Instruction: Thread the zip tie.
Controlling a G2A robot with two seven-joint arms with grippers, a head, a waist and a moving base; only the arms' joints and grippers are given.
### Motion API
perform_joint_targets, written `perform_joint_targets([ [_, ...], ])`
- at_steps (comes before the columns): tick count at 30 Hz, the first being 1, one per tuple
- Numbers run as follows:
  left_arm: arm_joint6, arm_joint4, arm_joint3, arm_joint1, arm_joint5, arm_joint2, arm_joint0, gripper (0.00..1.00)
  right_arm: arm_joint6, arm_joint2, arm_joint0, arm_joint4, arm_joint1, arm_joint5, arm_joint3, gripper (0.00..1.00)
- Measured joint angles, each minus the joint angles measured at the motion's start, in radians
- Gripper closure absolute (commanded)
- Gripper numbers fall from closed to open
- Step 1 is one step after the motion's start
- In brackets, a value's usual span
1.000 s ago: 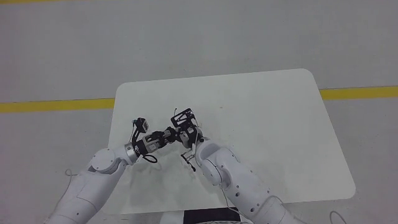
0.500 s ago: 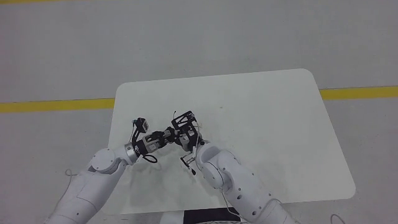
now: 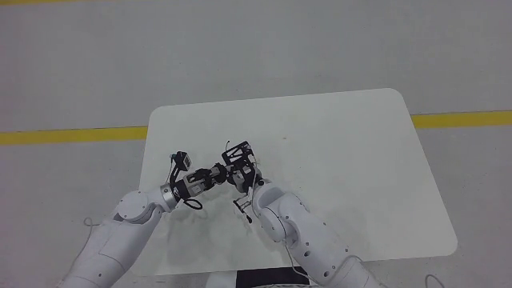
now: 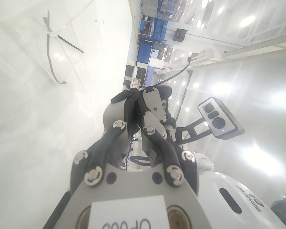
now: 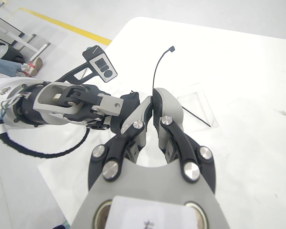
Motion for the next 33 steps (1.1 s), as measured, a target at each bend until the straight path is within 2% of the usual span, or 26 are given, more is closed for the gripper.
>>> perform_joint_targets([
  [9,0.0,0.0,0.0,0.0,0.0,0.0,0.0,1.0,-0.037,0.003,0.004,-0.008,0.001,-0.002,-0.014,1.0],
  [17,0.0,0.0,0.0,0.0,0.0,0.0,0.0,1.0,-0.064,-0.004,0.021,-0.017,0.0,-0.014,0.016,1.0],
  [33,0.0,0.0,0.0,0.0,0.0,0.0,0.0,1.0,-0.056,-0.005,0.031,-0.032,0.0,-0.011,0.037,1.0],
])
